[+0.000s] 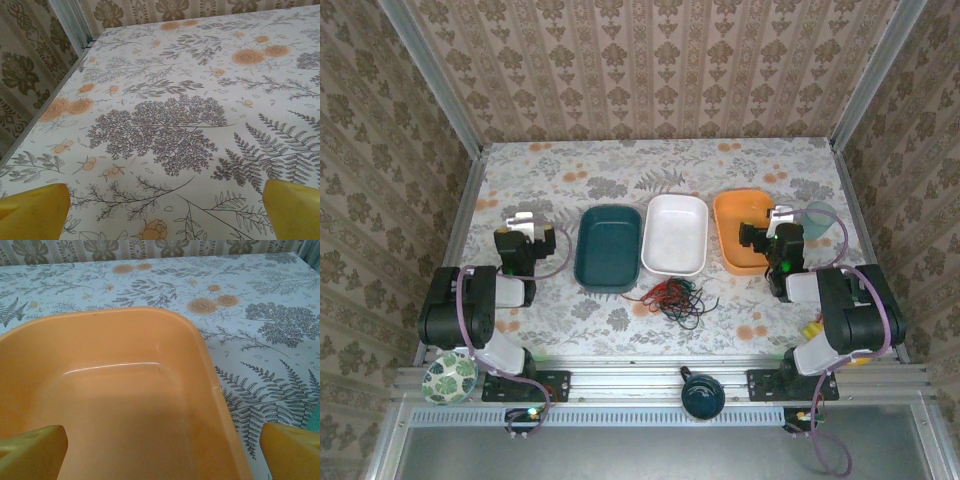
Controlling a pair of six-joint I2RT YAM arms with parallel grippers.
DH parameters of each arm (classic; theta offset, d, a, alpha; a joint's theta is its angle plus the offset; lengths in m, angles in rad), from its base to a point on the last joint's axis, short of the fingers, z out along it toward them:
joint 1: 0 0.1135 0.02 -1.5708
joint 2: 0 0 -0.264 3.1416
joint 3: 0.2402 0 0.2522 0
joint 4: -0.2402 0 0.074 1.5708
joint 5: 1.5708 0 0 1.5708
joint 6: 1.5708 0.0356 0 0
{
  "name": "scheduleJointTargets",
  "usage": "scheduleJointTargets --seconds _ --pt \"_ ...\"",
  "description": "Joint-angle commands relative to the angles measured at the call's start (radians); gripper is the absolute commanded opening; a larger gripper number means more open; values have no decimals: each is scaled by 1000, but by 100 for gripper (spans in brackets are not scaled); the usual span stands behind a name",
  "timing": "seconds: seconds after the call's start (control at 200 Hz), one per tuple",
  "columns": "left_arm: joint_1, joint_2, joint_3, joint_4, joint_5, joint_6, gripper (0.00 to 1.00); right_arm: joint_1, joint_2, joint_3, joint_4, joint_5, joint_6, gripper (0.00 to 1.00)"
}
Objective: Untangle the cables
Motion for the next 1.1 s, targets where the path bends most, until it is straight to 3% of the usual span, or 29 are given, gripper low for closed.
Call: scheduleJointTargets --seconds 0.0,0.265,0.33,0.38,0.435,0.525,0.59,0.705,0.805,0.905,1.09 --pt "7 -10 30 -26 39 13 100 -4 -9 21 -6 -20 -11 100" --pt "13 -12 42 -42 58 16 100 -11 -26 29 -19 -34 -4 99" --pt "22 -79 129 -261 136 30 100 -12 -112 108 -236 -9 13 94" --pt "17 -134 308 -642 59 -39 100 -11 -194 215 -506 46 71 88" --pt "12 -133 470 -921 -34 -87 100 0 -236 275 -662 88 117 82" --pt "-43 -181 516 -981 -191 -132 100 75 -318 285 -741 118 149 81" --pt "-72 -252 515 -1025 -137 -199 100 155 -365 304 -822 91 161 81" --pt "-246 -380 460 -1061 -101 -304 100 331 -403 383 -1032 -47 154 79" --pt "-453 -431 369 -988 60 -361 100 506 -426 423 -1178 -221 160 79" --pt "-575 -383 328 -940 202 -439 100 647 -435 418 -1238 -300 203 77" --pt "-717 -290 352 -960 192 -434 100 689 -414 373 -1235 -297 241 61"
